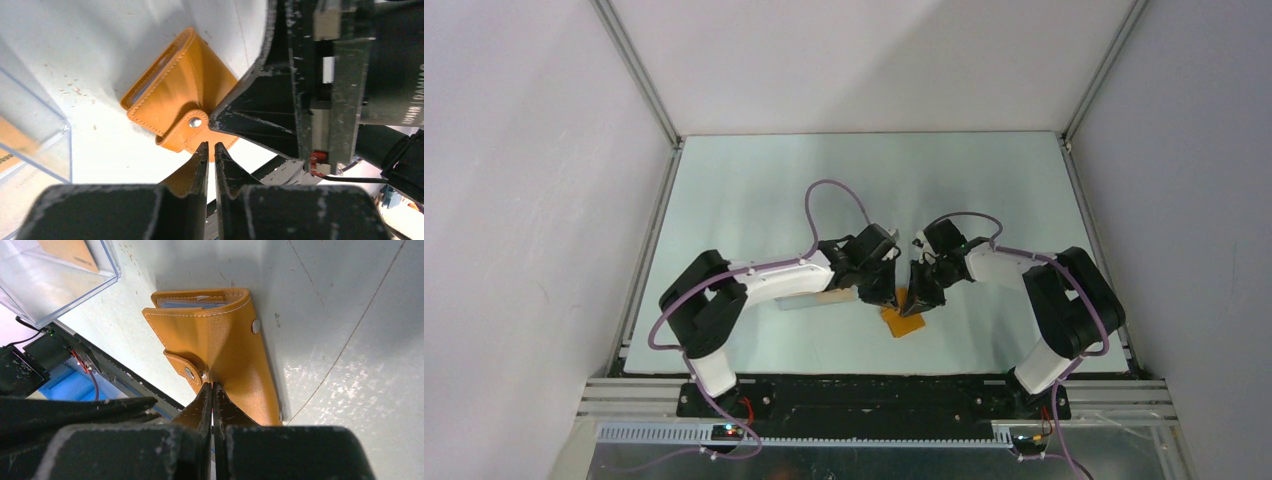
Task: Put the credit cards into the card holder
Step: Close the card holder at the center of the board.
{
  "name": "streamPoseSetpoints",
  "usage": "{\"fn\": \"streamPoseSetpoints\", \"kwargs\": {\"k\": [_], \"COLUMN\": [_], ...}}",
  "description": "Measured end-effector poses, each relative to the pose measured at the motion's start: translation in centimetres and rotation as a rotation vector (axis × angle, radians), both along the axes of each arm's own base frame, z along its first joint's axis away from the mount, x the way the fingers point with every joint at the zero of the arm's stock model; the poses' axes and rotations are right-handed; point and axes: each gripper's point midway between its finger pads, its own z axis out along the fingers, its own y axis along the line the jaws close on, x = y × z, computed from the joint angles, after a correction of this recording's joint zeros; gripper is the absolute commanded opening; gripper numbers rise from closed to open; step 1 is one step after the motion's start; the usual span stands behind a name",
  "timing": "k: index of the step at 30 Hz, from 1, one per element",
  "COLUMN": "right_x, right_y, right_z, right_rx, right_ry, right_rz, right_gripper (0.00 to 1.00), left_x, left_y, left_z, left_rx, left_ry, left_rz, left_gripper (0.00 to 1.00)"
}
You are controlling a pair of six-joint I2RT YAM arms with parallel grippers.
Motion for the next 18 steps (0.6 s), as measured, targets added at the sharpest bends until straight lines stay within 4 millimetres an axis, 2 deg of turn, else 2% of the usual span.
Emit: {"fn": "streamPoseSetpoints", "kwargs": {"k": [6, 12, 18], "right_x": [0.0, 0.0, 0.0], "right_y": [0.0, 0.0, 0.1], "right_z": [0.0, 0.0, 0.0], "right_rx": [0.001, 0.001, 0.003], "right_ry": [0.000, 0.000, 0.000], "right_rz": [0.001, 0.001, 0.001], "right_gripper": [0.00, 0.00, 0.00], "left_x": [0.2, 0.5, 0.1], "left_y": [1.2, 1.2, 1.4], "left_z": [-1.0, -1.3, -2.9], "left_rx": [0.026, 0.032, 0.062], "left_ry": [0.012, 0.010, 0.040], "left_rz": [0.040, 0.050, 0.044], "left_gripper": [0.14, 0.16, 0.15]}}
